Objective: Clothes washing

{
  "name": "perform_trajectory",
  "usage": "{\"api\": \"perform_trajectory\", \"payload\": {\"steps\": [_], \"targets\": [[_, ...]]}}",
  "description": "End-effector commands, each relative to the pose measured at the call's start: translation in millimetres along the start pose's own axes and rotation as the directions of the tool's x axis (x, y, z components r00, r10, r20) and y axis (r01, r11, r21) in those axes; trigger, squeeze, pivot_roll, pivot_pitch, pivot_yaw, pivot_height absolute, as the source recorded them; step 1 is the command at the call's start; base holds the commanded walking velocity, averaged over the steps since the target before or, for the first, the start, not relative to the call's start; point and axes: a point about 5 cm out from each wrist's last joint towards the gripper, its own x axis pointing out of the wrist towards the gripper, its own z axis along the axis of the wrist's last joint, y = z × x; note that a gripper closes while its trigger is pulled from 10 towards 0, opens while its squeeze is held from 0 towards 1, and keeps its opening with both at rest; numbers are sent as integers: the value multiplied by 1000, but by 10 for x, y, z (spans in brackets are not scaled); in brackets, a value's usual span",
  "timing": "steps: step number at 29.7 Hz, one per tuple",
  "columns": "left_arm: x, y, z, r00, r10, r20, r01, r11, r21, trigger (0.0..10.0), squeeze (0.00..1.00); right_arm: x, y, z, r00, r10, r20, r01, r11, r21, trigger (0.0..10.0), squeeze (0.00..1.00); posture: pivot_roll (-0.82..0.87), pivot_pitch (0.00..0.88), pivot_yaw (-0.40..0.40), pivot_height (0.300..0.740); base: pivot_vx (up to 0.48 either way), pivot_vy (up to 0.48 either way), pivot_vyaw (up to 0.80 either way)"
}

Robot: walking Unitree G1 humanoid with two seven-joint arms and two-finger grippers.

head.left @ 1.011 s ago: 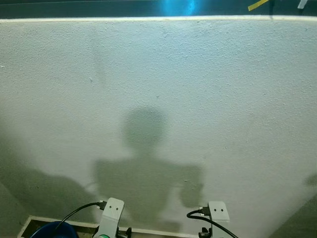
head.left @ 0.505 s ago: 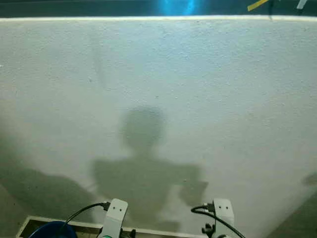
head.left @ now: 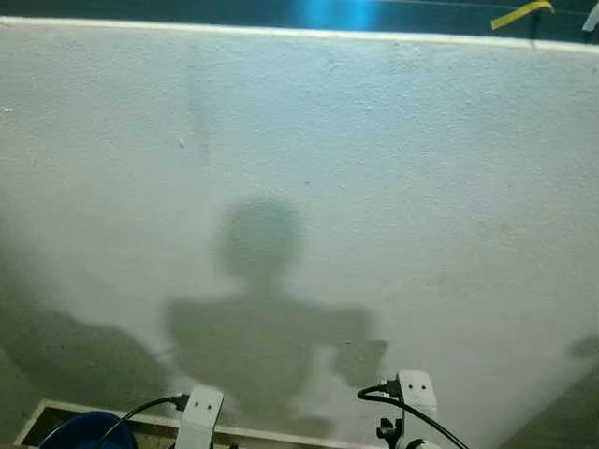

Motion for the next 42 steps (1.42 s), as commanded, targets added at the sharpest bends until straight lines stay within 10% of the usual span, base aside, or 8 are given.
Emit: {"api": "perform_trajectory", "payload": {"steps": [1,16,18,19,20,25,26,42], "targets": [[-15,-6,-45,1000,5,1,-5,1000,-10,10000,0,-11,18,-48,1000,10,-3,-10,1000,16,10000,0,36,16,-28,740,0,0,0],[-41,148,97,990,70,119,-71,997,4,10000,0,-6,209,-174,991,76,-112,-73,997,35,10000,0,-2,24,36,740,0,0,0],[-41,174,117,988,85,125,-82,996,-34,10000,0,-12,206,-168,992,94,-87,-91,995,42,10000,725,-5,26,36,740,0,0,0],[-41,179,116,988,90,124,-85,995,-46,10000,0,-14,203,-171,992,95,-84,-92,995,46,10000,725,-5,26,36,740,0,0,0],[-39,188,116,988,96,119,-90,994,-56,10000,0,-18,193,-184,992,94,-85,-88,994,70,10000,1000,-21,30,46,740,0,0,0],[-33,186,124,989,96,113,-89,994,-62,10000,39,-25,182,-214,991,91,-99,-81,992,98,10000,1000,-28,28,53,740,0,0,0],[-26,169,142,989,85,118,-78,995,-62,10000,1000,-26,181,-219,991,91,-102,-81,992,101,10000,1000,-30,29,51,740,0,0,0],[-9,42,143,992,35,118,-27,997,-75,10000,1000,-43,123,-249,990,87,-110,-80,995,64,10000,1000,-56,31,51,740,0,0,0]]}}
